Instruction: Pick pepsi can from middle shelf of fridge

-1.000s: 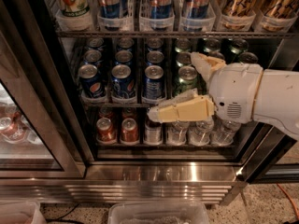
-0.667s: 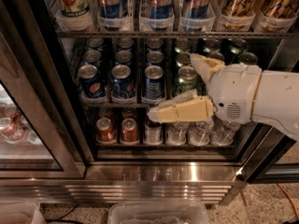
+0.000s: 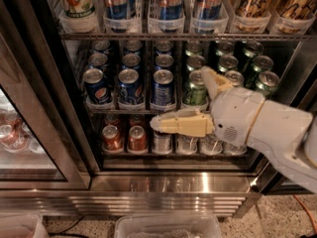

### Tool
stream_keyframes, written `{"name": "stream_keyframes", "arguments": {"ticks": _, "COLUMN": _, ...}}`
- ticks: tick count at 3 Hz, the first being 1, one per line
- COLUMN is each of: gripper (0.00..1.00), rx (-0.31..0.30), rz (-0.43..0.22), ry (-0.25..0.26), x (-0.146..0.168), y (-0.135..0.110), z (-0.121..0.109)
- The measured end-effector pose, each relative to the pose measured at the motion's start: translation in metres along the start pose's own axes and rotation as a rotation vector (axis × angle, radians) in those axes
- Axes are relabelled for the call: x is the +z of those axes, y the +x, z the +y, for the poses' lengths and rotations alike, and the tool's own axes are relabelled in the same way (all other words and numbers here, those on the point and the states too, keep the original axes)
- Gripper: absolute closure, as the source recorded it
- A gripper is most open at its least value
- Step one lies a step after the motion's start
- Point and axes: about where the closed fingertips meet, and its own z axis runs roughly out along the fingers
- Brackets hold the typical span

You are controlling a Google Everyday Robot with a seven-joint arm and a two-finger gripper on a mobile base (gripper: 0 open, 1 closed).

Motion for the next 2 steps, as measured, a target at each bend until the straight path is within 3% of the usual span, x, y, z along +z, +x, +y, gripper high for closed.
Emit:
{"name": "stream_keyframes", "arguments": {"ticks": 1, "gripper": 0.0, "rx": 0.087, "rz": -0.096, "ry": 0.093, "x": 0.009, "y": 0.03, "z": -0.011}}
{"name": "stream_keyframes", "arguments": {"ticks": 2, "gripper": 0.0, "rx": 0.074, "rz": -0.162, "ry": 0.127, "x": 0.035, "y": 0.042, "z": -0.008}}
